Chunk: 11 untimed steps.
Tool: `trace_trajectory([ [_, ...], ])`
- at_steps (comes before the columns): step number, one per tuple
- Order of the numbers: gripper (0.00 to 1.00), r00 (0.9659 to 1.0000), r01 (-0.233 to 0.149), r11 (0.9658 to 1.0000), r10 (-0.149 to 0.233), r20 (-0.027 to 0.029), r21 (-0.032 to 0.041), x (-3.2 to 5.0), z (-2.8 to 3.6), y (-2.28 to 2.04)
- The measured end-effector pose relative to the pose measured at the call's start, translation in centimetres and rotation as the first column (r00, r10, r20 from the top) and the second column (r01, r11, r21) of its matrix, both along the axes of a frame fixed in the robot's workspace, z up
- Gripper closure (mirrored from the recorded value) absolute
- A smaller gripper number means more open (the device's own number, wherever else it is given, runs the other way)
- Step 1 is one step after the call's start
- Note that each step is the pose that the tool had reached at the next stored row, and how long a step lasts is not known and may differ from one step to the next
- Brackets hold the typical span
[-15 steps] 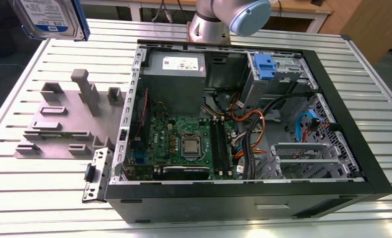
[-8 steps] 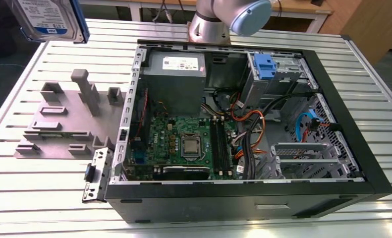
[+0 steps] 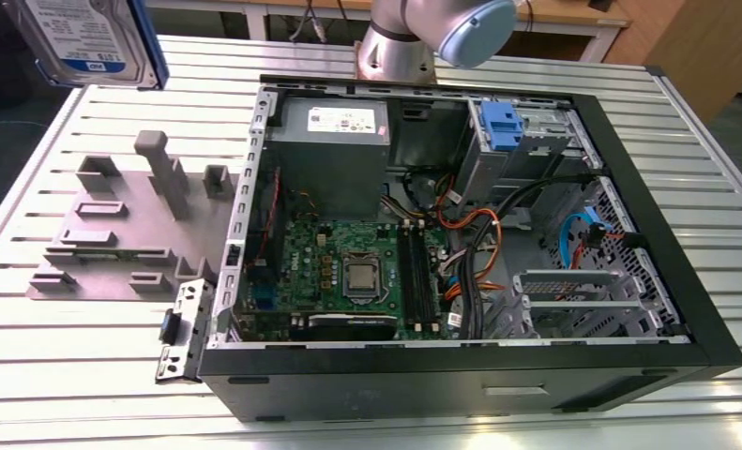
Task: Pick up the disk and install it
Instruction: 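Pick up the disk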
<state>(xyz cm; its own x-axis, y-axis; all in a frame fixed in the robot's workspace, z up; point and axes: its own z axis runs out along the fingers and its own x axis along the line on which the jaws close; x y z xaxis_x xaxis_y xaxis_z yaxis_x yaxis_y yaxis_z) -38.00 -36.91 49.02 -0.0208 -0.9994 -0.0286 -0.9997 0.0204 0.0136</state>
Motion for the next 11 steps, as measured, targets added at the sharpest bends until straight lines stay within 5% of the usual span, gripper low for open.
trace_trajectory([
  [11,0.64,1.0,0.0,1.0,0.0,-0.0001,-0.0001,1.44,0.0,-0.28],
])
